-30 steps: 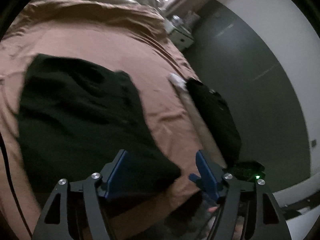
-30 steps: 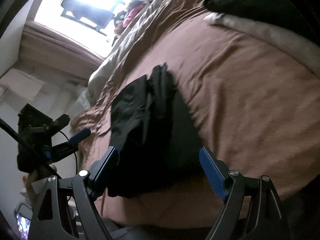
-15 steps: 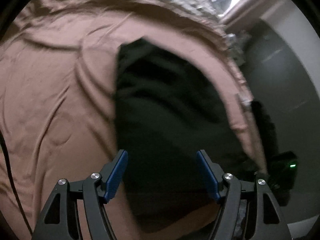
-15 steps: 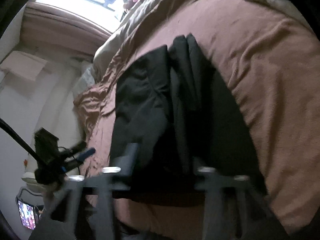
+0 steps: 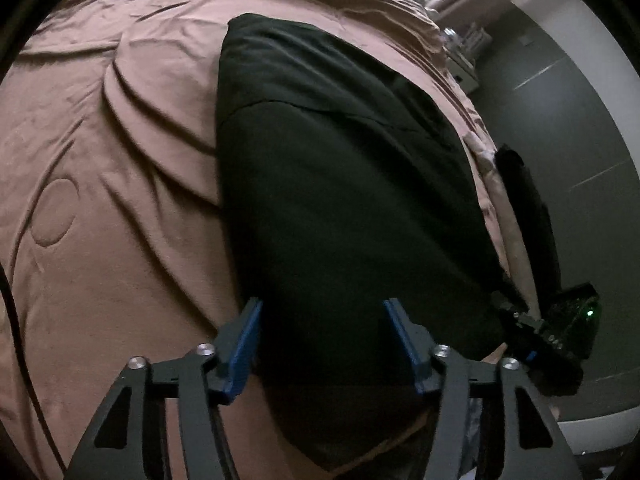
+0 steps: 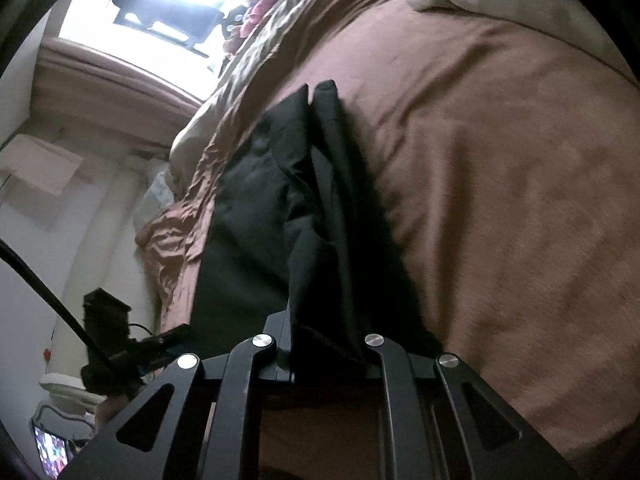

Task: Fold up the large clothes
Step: 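Lay the folded shirt down with both grippers and open them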

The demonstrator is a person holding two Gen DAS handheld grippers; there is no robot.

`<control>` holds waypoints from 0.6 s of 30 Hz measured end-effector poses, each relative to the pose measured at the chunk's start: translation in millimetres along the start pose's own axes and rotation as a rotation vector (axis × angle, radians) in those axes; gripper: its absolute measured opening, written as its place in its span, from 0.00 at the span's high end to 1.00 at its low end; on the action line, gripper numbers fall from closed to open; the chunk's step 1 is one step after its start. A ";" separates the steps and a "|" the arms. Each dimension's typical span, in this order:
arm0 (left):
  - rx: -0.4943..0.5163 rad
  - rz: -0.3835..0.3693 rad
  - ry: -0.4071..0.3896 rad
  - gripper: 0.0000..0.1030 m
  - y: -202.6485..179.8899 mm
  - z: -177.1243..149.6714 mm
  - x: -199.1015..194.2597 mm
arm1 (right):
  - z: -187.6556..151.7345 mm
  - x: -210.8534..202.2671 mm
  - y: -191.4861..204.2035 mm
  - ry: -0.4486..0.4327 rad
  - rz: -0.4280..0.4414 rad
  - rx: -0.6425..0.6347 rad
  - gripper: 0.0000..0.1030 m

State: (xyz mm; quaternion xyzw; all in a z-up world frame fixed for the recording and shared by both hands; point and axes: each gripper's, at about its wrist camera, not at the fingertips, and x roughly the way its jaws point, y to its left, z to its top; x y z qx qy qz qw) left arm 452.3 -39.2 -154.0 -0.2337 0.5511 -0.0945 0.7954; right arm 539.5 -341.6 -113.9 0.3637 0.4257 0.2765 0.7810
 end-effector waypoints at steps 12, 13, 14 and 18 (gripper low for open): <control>0.026 -0.002 0.024 0.47 -1.4 -8.0 -2.1 | 3.1 -41.1 -4.8 -0.030 -0.010 0.002 0.51; 0.015 -0.010 0.020 0.47 0.4 -5.9 -4.0 | 6.1 -49.1 -2.9 -0.048 -0.011 -0.012 0.30; 0.005 -0.019 0.016 0.46 3.3 -3.0 -6.0 | 10.6 -56.6 -0.8 -0.056 0.000 -0.022 0.20; -0.014 -0.024 -0.003 0.43 10.9 12.3 -10.6 | 32.1 -61.4 4.4 -0.001 -0.002 -0.074 0.20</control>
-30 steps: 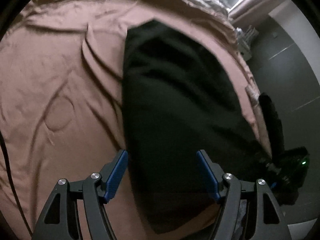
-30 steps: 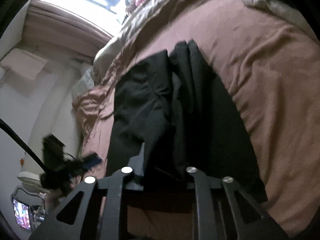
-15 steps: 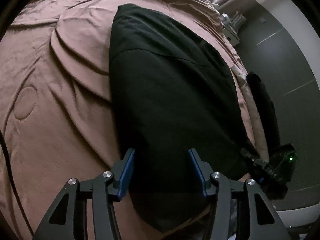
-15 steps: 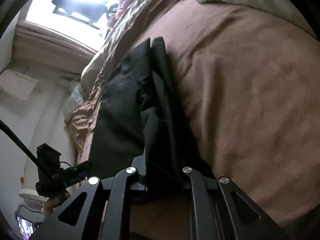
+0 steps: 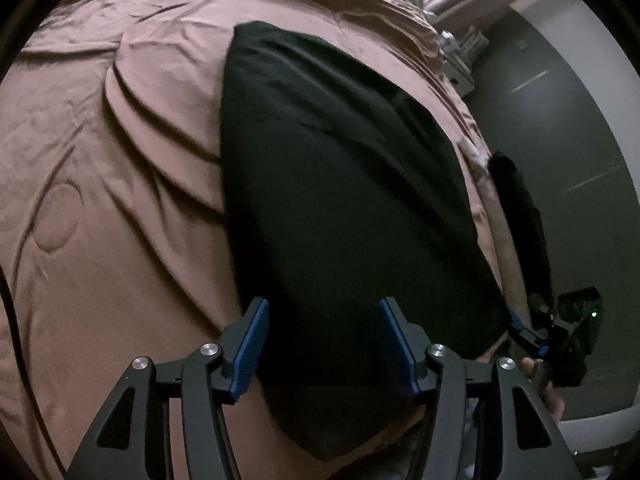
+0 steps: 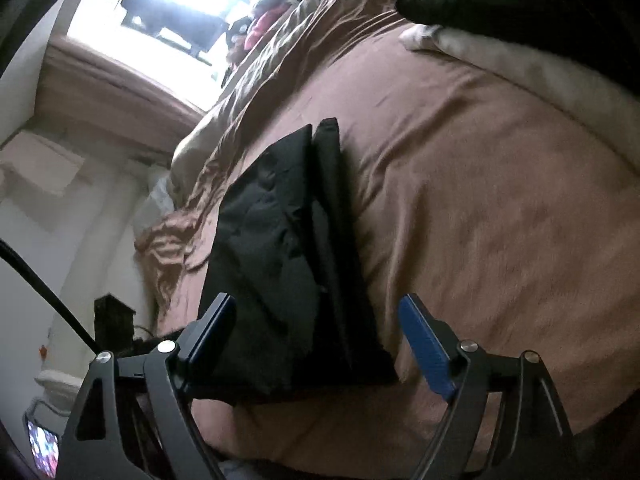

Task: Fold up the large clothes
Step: 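Lay the folded shirt down with both grippers and open them, then grasp the folded black shirt's end with both grippers and lift it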

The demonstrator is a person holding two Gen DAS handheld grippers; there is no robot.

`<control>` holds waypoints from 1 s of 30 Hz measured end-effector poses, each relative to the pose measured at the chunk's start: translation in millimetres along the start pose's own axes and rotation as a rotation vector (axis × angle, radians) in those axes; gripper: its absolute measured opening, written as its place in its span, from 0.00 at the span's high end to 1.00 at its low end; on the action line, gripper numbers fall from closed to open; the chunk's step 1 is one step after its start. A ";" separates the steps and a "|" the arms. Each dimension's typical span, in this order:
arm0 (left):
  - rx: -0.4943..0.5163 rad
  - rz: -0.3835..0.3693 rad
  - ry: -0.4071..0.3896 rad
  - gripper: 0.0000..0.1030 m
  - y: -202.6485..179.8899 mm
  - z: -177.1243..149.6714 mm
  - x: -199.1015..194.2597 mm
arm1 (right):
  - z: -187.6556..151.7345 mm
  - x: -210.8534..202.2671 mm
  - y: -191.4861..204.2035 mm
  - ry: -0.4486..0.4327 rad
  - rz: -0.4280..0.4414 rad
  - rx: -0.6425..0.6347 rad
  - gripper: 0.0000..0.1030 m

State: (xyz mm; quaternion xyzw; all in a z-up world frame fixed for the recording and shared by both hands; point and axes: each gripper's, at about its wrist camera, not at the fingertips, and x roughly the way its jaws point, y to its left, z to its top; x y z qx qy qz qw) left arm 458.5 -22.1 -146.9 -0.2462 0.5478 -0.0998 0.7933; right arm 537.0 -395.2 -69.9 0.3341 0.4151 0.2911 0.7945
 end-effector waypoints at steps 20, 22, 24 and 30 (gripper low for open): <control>-0.047 0.050 -0.053 0.43 45.4 92.8 30.1 | 130.3 133.5 -13.6 0.257 0.052 -0.068 0.20; -0.053 0.040 -0.060 0.43 49.0 100.2 34.5 | 136.3 145.3 -17.9 0.281 0.046 -0.069 0.20; -0.058 0.032 -0.062 0.43 51.5 105.7 38.3 | 142.9 154.5 -20.7 0.300 0.072 -0.057 0.20; -0.041 0.036 -0.072 0.43 50.8 122.2 45.5 | 158.3 183.9 -14.3 0.364 0.178 -0.048 0.20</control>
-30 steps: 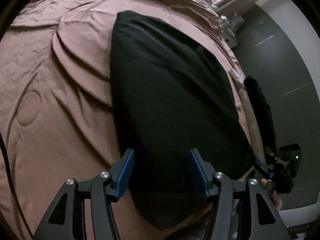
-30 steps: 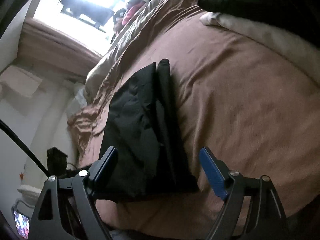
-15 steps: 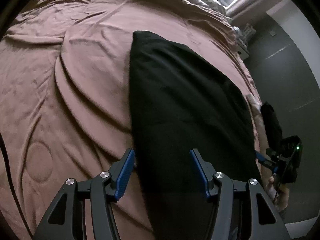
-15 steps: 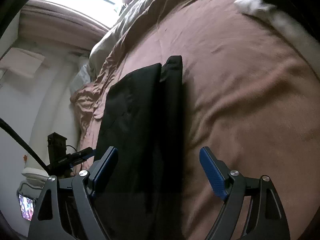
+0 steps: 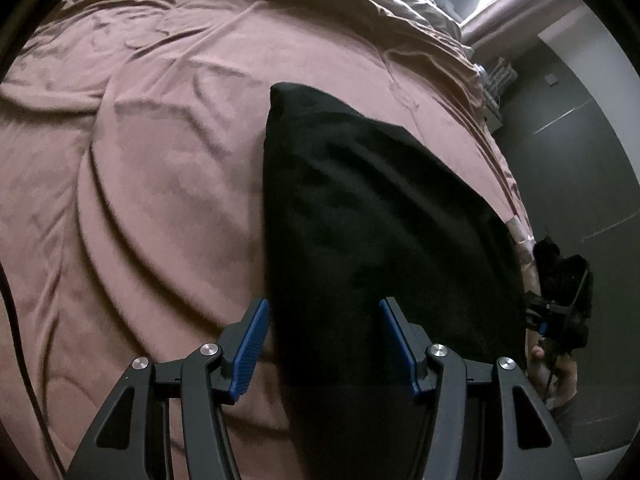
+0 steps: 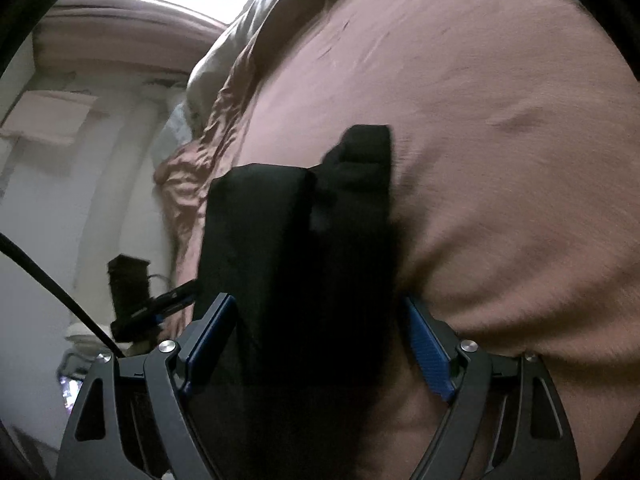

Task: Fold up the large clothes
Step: 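Grasp the folded black shirt's end with both grippers and lift it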

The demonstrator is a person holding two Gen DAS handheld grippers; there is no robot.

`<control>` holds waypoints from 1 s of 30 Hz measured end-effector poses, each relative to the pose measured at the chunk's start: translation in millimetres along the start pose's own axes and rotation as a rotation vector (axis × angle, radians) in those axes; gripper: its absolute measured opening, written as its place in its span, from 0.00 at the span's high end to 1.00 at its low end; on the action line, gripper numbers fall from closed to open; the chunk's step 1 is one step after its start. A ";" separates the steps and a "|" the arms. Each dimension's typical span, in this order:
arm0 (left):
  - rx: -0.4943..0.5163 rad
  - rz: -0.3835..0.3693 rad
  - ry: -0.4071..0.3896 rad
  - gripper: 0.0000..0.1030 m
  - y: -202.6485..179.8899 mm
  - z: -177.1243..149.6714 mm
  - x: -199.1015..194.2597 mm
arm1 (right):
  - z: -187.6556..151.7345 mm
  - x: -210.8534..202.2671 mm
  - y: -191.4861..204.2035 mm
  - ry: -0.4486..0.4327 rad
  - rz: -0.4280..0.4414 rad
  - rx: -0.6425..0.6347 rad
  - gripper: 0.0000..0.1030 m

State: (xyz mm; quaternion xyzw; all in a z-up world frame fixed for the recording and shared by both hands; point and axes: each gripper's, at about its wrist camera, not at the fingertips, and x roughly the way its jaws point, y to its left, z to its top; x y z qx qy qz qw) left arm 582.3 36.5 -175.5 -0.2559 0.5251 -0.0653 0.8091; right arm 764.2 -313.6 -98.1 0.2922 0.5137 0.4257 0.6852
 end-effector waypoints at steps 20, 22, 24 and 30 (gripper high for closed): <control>-0.066 -0.003 -0.031 0.76 -7.1 17.7 2.9 | 18.2 33.6 53.7 -0.007 -0.051 -0.114 0.84; -0.068 -0.021 -0.057 0.80 -13.1 15.6 -10.3 | 10.9 26.7 65.5 -0.025 -0.049 -0.123 0.85; -0.060 -0.048 -0.086 0.82 -19.5 13.3 -24.7 | 1.0 22.9 80.1 -0.045 -0.055 -0.141 0.86; -0.019 -0.100 -0.169 0.84 -45.0 1.0 -75.2 | -36.2 -9.8 108.6 -0.123 -0.034 -0.186 0.87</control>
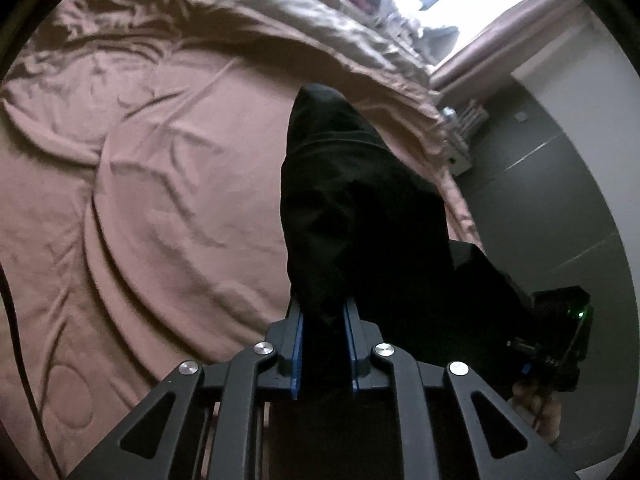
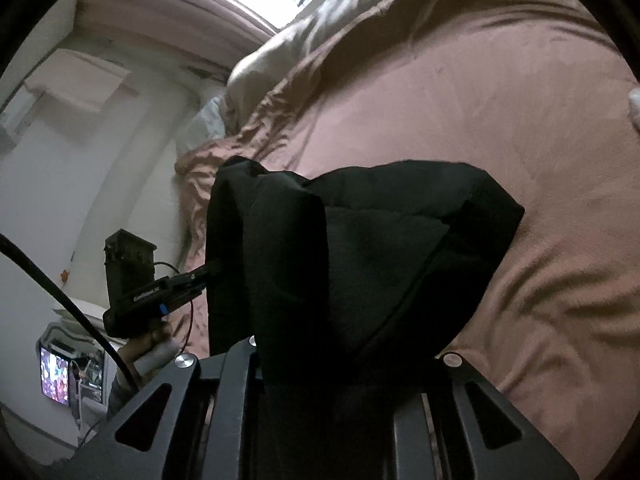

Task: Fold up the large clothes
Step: 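Grasp the folded black shirt's end with both grippers and lift it, then carry the lifted black shirt with both grippers toward the folded stack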

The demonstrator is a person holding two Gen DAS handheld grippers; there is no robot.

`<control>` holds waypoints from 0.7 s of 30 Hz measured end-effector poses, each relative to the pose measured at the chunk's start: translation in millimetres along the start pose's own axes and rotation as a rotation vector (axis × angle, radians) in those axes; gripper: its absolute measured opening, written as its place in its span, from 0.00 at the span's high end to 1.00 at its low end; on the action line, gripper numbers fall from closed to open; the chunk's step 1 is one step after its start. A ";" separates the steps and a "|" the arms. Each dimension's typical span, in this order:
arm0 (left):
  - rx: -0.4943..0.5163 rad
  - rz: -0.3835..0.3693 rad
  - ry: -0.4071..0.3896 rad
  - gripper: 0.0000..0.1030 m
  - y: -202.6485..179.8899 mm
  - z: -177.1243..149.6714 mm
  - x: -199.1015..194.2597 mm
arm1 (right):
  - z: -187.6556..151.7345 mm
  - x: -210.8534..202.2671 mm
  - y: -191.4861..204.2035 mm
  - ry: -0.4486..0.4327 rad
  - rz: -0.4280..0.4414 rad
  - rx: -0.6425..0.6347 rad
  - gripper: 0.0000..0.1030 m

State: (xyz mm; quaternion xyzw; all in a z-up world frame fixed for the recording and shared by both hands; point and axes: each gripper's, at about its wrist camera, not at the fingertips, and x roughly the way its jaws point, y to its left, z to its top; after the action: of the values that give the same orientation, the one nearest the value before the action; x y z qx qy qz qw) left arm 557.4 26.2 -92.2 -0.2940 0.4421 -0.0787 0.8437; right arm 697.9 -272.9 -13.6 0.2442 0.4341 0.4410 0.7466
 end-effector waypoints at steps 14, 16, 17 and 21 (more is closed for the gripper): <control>0.106 -0.134 -0.167 0.87 -89.5 -44.0 -115.1 | -79.9 -97.4 61.7 -0.181 0.023 -0.122 0.89; 0.126 -0.139 -0.189 0.87 -107.9 -51.4 -128.0 | -89.3 -114.5 69.9 -0.210 0.019 -0.138 0.89; 0.135 -0.143 -0.198 0.88 -117.4 -54.4 -133.1 | -92.4 -118.0 73.3 -0.223 0.016 -0.144 0.89; 0.173 -0.180 -0.226 0.88 -157.4 -62.2 -146.5 | -110.2 -166.7 78.2 -0.284 -0.012 -0.176 0.89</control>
State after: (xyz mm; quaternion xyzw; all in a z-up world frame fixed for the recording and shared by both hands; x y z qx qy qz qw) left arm 440.8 -71.1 72.3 -0.2655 0.3079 -0.1580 0.8999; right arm 528.8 -381.5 61.5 0.2351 0.2853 0.4337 0.8217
